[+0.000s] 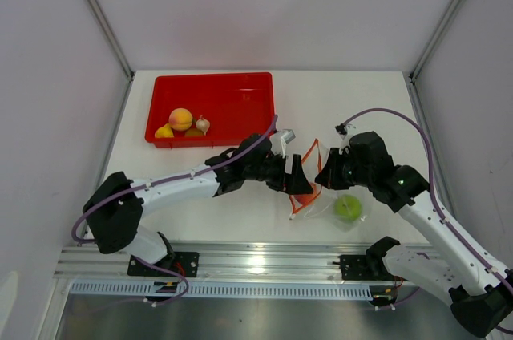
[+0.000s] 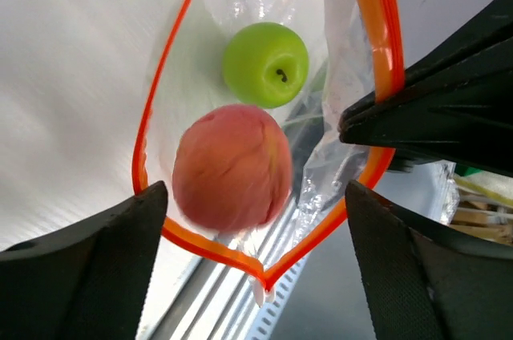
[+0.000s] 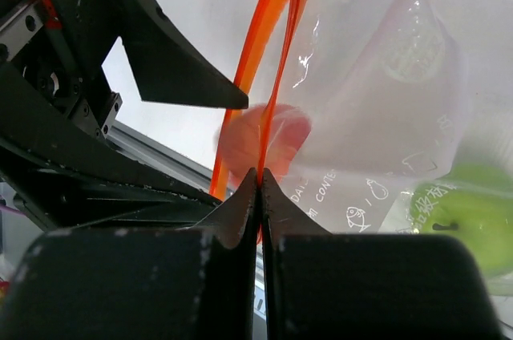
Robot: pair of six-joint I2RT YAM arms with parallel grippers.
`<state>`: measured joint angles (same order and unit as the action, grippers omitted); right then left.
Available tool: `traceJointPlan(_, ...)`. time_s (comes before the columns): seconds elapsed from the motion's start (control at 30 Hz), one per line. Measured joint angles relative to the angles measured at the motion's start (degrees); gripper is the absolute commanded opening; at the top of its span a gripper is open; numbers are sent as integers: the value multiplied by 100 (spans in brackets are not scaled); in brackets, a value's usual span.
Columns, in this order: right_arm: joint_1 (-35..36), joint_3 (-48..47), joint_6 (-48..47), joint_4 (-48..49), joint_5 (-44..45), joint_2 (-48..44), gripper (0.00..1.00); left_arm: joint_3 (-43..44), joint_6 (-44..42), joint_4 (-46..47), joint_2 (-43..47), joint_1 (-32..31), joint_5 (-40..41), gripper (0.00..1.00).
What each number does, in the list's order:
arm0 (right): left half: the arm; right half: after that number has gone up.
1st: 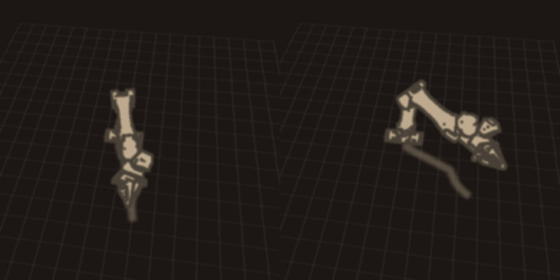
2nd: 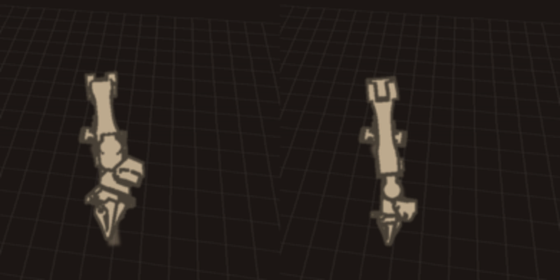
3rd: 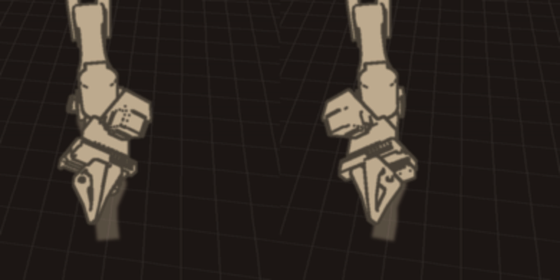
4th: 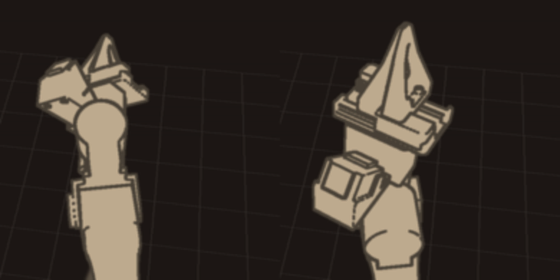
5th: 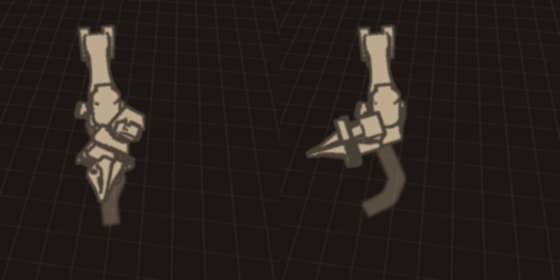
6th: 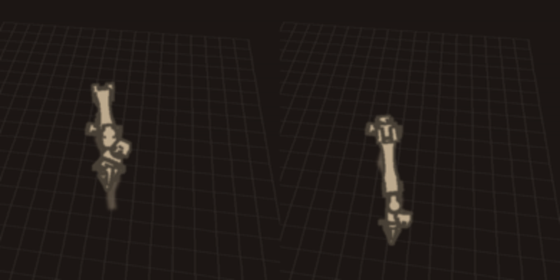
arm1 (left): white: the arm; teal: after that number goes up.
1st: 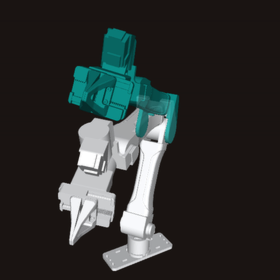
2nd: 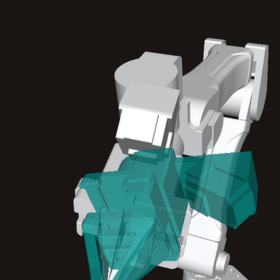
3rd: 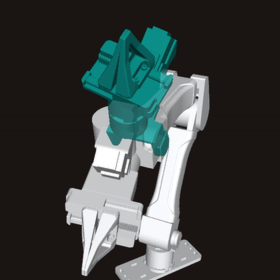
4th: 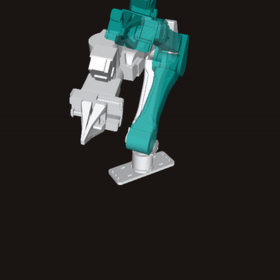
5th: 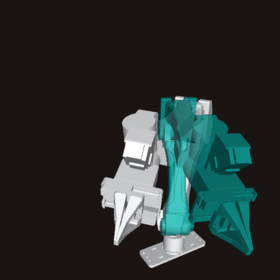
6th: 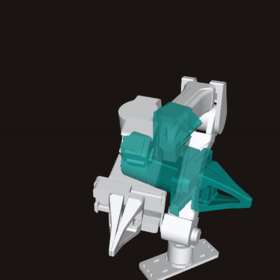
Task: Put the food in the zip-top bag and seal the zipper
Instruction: Place the fake fruit in the zipper food storage bag, then pick up the fake fruit from the bin.
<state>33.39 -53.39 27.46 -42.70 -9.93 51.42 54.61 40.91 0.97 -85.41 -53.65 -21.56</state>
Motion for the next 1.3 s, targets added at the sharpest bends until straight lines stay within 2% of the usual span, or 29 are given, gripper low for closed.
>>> traceJointPlan(0.03,0,0,0,2,0,0,0,0,-17,-13,2,-4,31,100)
traceJointPlan(0.53,0,0,-2,17,4,0,0,-17,-289,-190,688,-11,529,100)
traceJointPlan(0.67,0,0,-4,13,13,-2,0,-13,-398,-431,981,-11,949,100)
traceJointPlan(0.83,0,2,-4,13,44,-28,0,160,-448,-1279,1097,66,1928,100)
traceJointPlan(1.17,0,4,-7,4,96,-42,0,1117,-352,-2920,1023,1261,3508,99)
traceJointPlan(1.3,0,13,-9,26,109,24,0,1731,-229,-3484,535,1882,3941,100)
